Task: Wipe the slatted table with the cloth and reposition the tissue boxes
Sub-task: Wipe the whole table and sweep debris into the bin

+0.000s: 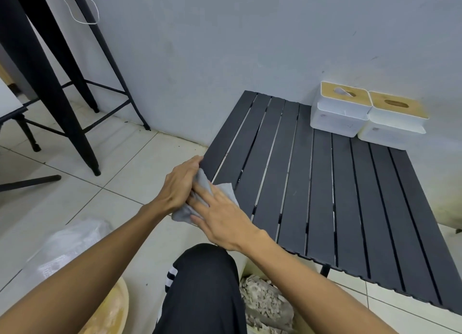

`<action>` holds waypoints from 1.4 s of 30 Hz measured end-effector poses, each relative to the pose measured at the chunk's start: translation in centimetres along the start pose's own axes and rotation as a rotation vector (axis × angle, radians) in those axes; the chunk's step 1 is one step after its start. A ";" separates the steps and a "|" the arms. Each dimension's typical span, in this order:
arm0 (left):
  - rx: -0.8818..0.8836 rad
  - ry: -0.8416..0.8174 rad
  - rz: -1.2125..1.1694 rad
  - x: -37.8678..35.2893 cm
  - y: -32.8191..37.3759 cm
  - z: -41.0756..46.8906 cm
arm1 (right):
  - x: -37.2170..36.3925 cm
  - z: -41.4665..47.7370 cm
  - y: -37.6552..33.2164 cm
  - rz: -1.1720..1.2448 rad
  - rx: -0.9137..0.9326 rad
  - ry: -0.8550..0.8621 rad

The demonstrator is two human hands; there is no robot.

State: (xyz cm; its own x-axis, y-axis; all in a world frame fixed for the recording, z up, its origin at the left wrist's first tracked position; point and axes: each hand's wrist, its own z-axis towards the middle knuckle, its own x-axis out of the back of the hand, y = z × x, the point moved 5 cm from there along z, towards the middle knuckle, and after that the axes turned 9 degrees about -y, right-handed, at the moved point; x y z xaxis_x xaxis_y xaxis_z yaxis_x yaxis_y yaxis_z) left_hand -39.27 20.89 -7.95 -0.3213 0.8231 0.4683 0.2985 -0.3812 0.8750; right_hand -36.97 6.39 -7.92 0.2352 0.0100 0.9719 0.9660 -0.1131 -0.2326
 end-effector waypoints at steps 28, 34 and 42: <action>-0.358 0.284 0.646 -3.4 3.7 -2.8 | 2.7 -24.7 13.3 0.059 -0.820 0.177; -0.422 0.214 0.666 -5.0 6.2 -2.8 | 3.7 -31.5 16.2 0.034 -1.030 0.173; -0.392 -0.117 0.774 -14.1 10.5 0.5 | 4.1 -33.8 17.2 0.066 -1.151 0.108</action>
State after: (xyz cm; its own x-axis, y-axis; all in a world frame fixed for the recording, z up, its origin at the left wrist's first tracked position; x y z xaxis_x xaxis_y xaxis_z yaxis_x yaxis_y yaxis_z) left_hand -31.19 5.46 -5.48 -0.0560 0.3031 0.9513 0.0574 -0.9503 0.3061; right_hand -23.04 -29.10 -6.73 0.2179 -0.1083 0.9700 0.2693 -0.9486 -0.1664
